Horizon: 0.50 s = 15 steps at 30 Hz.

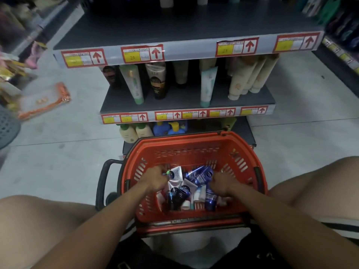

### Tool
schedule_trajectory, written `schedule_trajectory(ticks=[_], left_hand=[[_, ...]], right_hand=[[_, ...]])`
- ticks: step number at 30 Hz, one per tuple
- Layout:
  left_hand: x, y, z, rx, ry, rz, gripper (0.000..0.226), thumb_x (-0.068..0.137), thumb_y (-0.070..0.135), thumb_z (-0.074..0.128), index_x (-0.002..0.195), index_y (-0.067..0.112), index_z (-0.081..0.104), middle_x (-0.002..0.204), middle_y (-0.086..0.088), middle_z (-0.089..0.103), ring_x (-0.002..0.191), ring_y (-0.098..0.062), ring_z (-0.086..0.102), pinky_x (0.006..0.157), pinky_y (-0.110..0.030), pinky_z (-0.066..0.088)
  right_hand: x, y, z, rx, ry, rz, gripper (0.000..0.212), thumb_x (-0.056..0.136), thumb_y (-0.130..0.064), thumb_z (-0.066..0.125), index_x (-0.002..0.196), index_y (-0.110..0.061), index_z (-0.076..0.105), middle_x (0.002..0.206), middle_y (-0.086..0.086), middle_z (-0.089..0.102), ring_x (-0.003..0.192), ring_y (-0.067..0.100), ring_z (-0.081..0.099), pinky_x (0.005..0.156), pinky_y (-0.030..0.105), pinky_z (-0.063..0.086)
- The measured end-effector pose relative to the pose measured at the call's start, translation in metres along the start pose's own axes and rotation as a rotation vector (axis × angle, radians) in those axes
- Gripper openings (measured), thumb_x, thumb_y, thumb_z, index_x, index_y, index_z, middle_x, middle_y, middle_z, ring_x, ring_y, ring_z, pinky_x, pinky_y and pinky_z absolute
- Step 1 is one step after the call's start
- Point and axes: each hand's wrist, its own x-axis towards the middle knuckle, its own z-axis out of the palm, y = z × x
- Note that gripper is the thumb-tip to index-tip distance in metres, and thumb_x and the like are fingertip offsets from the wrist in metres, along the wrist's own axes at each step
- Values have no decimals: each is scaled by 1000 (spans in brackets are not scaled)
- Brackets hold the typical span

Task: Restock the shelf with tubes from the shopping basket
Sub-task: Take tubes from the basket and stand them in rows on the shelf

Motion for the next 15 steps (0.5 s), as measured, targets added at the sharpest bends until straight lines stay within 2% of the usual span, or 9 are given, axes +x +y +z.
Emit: schedule_trajectory(ticks=[3, 6, 8, 11, 13, 15], left_hand=[[14, -6, 8, 18, -41, -13, 30, 97, 29, 57, 124, 19, 67, 108, -8, 75, 83, -22, 68, 72, -31, 51], [33, -11, 16, 13, -78, -15, 22, 96, 19, 57, 114, 18, 70, 96, -3, 72, 73, -14, 65, 65, -28, 48], [47, -17, 23, 11, -111, -30, 23, 93, 17, 56, 110, 16, 72, 98, -3, 75, 80, -16, 68, 68, -28, 51], [67, -24, 31, 39, -151, -37, 27, 92, 17, 54, 111, 17, 72, 103, -5, 76, 88, -20, 70, 73, -31, 53], [80, -29, 36, 88, -143, -31, 26, 92, 20, 54, 111, 20, 72, 109, -7, 76, 93, -23, 70, 74, -29, 49], [92, -33, 41, 157, -124, -28, 32, 91, 24, 56, 120, 22, 69, 121, -8, 74, 108, -27, 70, 83, -32, 52]], right_hand=[[16, 2, 7, -36, -56, 7, 23, 101, -31, 48, 91, -13, 60, 117, 17, 68, 99, 32, 65, 79, 34, 48], [34, 4, 13, -56, -105, 16, 29, 103, -31, 48, 81, -14, 57, 109, 16, 69, 84, 29, 60, 72, 33, 46], [47, 6, 17, -67, -159, 30, 31, 104, -30, 46, 78, -16, 54, 104, 16, 67, 82, 28, 60, 70, 35, 48], [65, 11, 23, -70, -189, 30, 28, 105, -29, 46, 85, -15, 59, 101, 13, 65, 76, 23, 57, 64, 30, 42], [72, 14, 27, -36, -186, 49, 25, 106, -24, 45, 102, -13, 68, 109, 14, 66, 91, 28, 64, 70, 30, 43], [78, 20, 34, -2, -203, 62, 34, 109, -20, 40, 129, -8, 65, 124, 16, 64, 108, 31, 64, 80, 32, 48]])
